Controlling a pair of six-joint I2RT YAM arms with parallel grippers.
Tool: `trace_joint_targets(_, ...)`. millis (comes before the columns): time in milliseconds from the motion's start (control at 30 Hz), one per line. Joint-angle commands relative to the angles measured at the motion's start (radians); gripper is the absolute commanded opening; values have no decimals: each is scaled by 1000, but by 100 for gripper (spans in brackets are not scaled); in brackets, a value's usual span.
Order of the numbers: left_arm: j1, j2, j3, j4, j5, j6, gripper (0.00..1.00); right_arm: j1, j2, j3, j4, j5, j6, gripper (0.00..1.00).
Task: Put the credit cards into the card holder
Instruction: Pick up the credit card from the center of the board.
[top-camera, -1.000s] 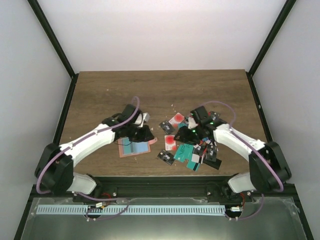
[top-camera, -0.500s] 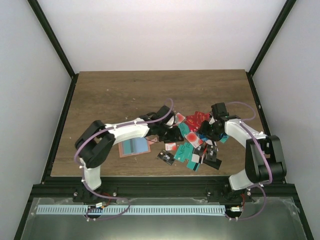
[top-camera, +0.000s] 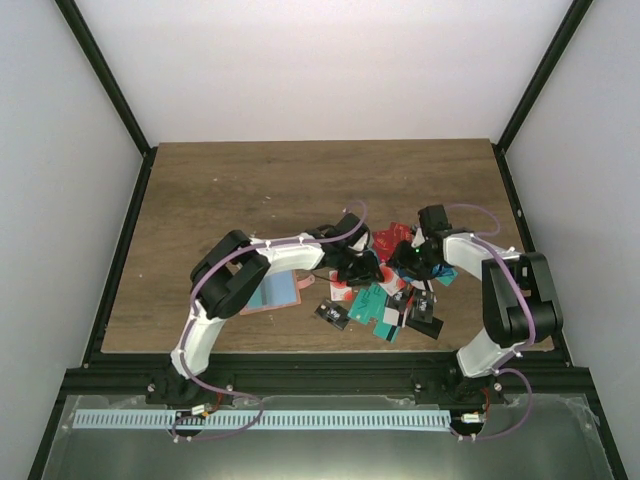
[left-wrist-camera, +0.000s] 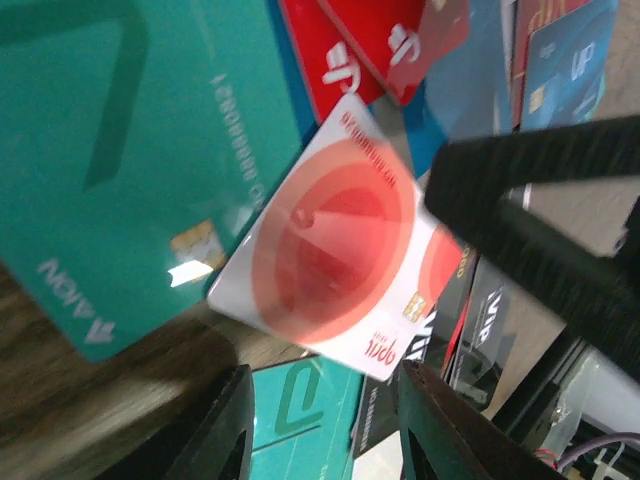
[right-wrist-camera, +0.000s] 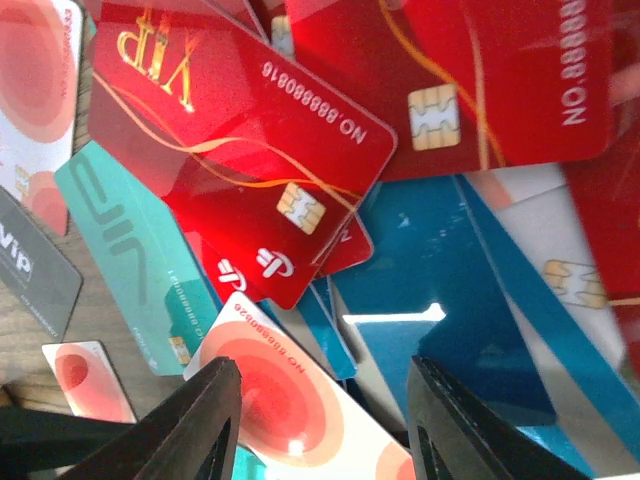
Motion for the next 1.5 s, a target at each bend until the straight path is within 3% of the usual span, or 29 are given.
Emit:
trace_joint_targets(0, 1, 51, 16, 11, -1, -3, 42, 38, 8, -72, -50, -54, 40, 48)
trace_joint_targets(267, 7, -45, -147, 54, -18, 24, 41, 146, -77, -194, -16, -207, 141, 48)
trace_joint_targets(367, 8, -101, -224, 67, -24, 39, 39, 157, -127, -259, 54, -322, 189, 48)
trace_joint_targets(533, 9, -168, -322, 103, -11, 58, 39, 158, -163, -318, 87, -376, 188, 47)
trace_joint_targets(900, 8, -199, -361, 115, 13, 84, 38, 157, -198, -364, 236, -611, 165, 44)
trace_joint_targets(1100, 9, -243, -358, 95, 15, 93, 37, 158, -244, -374, 259, -653, 173, 44)
trace_joint_targets(1200, 9, -279, -343, 52, 4, 112, 37, 158, -285, -368, 201, -606, 171, 44)
trace_joint_targets(1333, 6, -330, -325, -14, -29, 148, 37, 158, -379, -294, -40, -374, 150, 46)
trace_joint_targets(1467, 1, -332, -305, -47, -44, 214, 37, 161, -473, -315, -140, -259, 213, 48)
